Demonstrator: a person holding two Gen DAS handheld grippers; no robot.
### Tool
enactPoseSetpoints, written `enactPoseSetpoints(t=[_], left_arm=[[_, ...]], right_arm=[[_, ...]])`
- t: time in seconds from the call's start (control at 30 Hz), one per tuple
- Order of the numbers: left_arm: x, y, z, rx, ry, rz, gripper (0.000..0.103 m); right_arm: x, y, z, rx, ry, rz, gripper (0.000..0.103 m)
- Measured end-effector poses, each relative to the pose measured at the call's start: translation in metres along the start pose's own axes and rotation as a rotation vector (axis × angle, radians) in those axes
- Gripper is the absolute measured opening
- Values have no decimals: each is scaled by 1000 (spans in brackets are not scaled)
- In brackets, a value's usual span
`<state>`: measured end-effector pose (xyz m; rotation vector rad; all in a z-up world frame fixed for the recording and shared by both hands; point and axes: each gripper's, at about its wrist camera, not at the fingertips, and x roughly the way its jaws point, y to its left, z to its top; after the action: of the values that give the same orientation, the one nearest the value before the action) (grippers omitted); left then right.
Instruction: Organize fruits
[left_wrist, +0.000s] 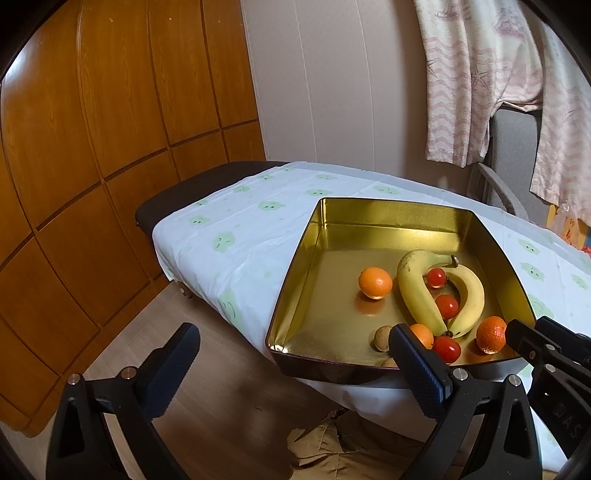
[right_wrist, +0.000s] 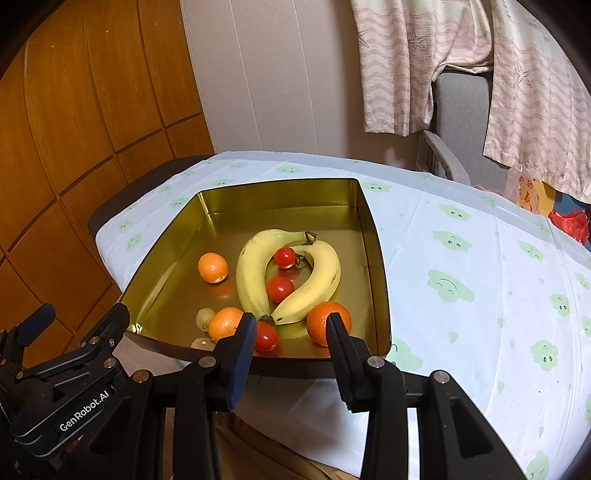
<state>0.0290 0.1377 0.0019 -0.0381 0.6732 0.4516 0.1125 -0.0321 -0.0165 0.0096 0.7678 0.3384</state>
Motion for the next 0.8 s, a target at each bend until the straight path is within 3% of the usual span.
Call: enactPoseSetpoints(t=[0.8], left_arm=[[4,1,-1,-16,8,-10,103]], right_arm=[[3,-1,-2,3,13,5,40]])
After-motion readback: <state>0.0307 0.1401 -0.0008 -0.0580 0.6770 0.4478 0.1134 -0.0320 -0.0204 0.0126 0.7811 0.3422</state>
